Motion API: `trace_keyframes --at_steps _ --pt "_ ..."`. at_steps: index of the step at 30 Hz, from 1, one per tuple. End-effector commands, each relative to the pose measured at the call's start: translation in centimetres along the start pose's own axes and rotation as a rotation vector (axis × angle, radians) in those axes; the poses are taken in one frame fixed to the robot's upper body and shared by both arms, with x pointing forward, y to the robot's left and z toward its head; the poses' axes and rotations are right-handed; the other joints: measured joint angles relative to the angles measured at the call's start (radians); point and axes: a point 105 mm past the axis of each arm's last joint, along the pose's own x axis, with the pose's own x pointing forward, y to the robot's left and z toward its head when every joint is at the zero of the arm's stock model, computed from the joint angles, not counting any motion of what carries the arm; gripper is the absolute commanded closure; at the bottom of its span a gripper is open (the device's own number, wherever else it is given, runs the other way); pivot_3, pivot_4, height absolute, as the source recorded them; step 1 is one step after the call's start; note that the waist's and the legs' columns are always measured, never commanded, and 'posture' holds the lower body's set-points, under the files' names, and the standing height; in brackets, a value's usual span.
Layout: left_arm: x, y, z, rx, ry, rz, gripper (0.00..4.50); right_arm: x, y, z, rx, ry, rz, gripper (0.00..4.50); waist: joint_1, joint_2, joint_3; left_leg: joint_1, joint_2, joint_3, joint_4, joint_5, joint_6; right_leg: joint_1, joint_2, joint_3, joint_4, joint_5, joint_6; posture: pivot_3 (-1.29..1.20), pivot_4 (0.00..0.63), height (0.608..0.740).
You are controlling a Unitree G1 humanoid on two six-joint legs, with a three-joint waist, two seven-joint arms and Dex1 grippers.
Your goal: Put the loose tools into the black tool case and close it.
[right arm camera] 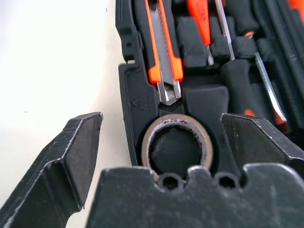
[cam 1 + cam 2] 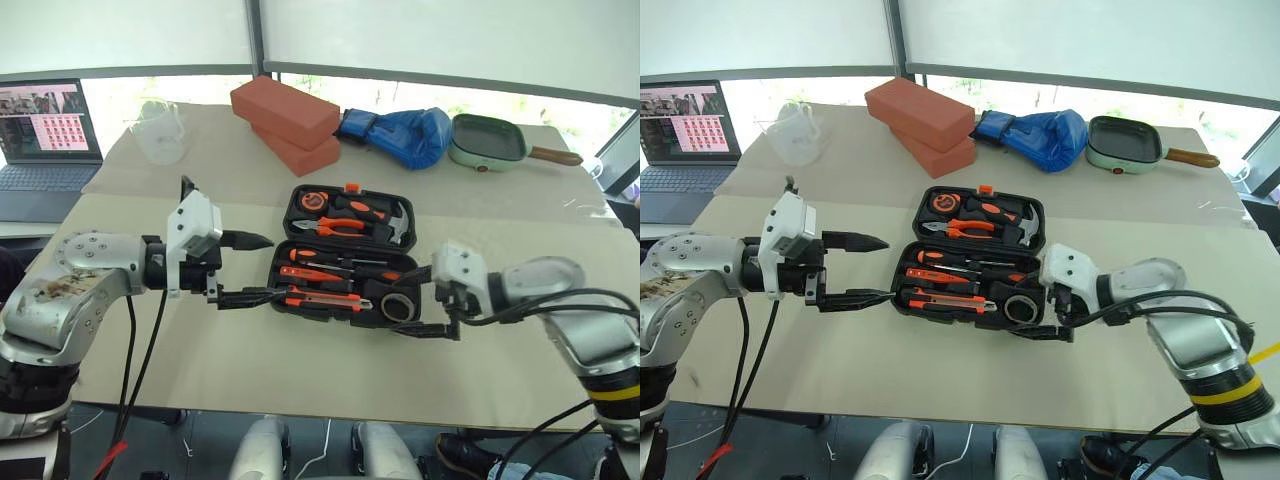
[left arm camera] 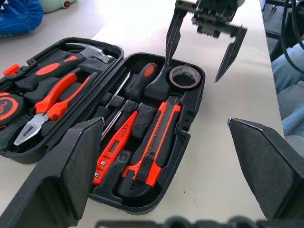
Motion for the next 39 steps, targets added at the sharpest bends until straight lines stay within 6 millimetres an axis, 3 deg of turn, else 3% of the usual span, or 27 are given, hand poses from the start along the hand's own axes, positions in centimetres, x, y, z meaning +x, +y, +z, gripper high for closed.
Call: trace_keyframes --at_steps 1,6,7,11,15,18,20,26,29,32,39 --pt "-0.3 0.6 0.1 0.029 0.002 0.028 0.0 -2.4 -0.4 2.0 0.017 -0.073 -0.038 0.03 0.0 0.0 0.0 0.0 0.0 0.0 0.0 0.0 0.0 0.0 0.0 0.0 0.0 0.0 0.0 0.0 0.15 0.738" --pt "-1.1 2.7 -2.3 0.0 0.056 0.138 0.0 -4.0 -2.2 0.2 0.101 -0.048 -0.176 0.03 0.0 0.0 0.0 0.0 0.0 0.0 0.0 0.0 0.0 0.0 0.0 0.0 0.0 0.0 0.0 0.0 0.15 0.738" --pt "-1.5 3.6 -3.2 -0.01 0.071 0.192 0.0 -4.3 -3.0 -0.7 0.134 -0.044 -0.225 0.28 0.0 0.0 0.0 0.0 0.0 0.0 0.0 0.0 0.0 0.0 0.0 0.0 0.0 0.0 0.0 0.0 0.15 0.738" --pt "-1.8 6.4 -6.4 -0.044 0.154 0.317 1.1 -4.8 -5.7 -3.8 0.227 -0.012 -0.39 1.4 0.0 0.0 0.0 0.0 -0.002 0.002 0.0 0.0 0.0 0.0 0.0 0.0 0.0 0.0 0.0 0.0 0.15 0.738" --pt "-0.2 8.2 -9.5 -0.039 0.244 0.374 2.55 -3.9 -7.2 -6.0 0.255 0.017 -0.453 2.76 0.001 0.0 0.0 -0.001 -0.003 0.004 0.0 0.0 0.0 -0.001 0.0 0.0 0.0 0.0 0.0 0.0 0.15 0.738" --pt "1.3 8.9 -10.7 -0.022 0.269 0.378 3.74 -2.7 -7.6 -6.9 0.244 0.041 -0.45 3.8 -0.001 0.0 0.0 -0.001 -0.003 0.007 0.0 0.0 0.0 -0.001 0.0 0.0 0.0 0.0 0.0 0.0 0.15 0.738" --pt "3.0 8.9 -10.4 -0.024 0.229 0.346 4.41 -1.7 -7.6 -7.2 0.227 0.054 -0.43 4.47 -0.001 0.0 0.0 -0.002 -0.003 0.007 0.0 0.0 0.0 -0.002 0.0 0.0 0.0 0.0 0.0 0.0 0.15 0.738" --pt "5.8 8.3 -9.6 -0.039 0.185 0.272 4.47 0.4 -7.3 -6.4 0.185 0.043 -0.371 4.49 -0.003 0.0 0.0 -0.002 -0.003 0.005 0.001 0.0 0.0 -0.002 0.0 0.0 0.001 0.0 0.0 0.0 0.15 0.738" --pt "6.4 6.9 -9.2 -0.042 0.158 0.193 4.47 1.0 -7.0 -6.0 0.167 0.035 -0.346 4.49 -0.003 0.0 0.0 -0.002 -0.003 0.002 0.0 0.0 0.0 -0.002 0.0 0.0 0.001 0.0 0.0 0.0 0.15 0.738" --pt "6.2 5.4 -9.1 -0.047 0.146 0.124 4.47 1.4 -6.2 -5.5 0.145 0.021 -0.307 4.49 -0.004 0.0 0.0 -0.002 -0.003 0.002 0.0 0.0 0.0 -0.002 -0.001 0.0 0.001 0.001 0.001 0.0 0.15 0.738" --pt "4.4 0.8 -8.4 -0.121 0.092 -0.032 4.47 1.5 -2.1 -4.8 0.067 0.001 -0.197 4.49 -0.012 0.0 0.0 -0.002 0.0 0.001 -0.001 0.0 0.0 -0.002 -0.001 0.0 0.004 0.001 0.001 0.0 0.15 0.738"
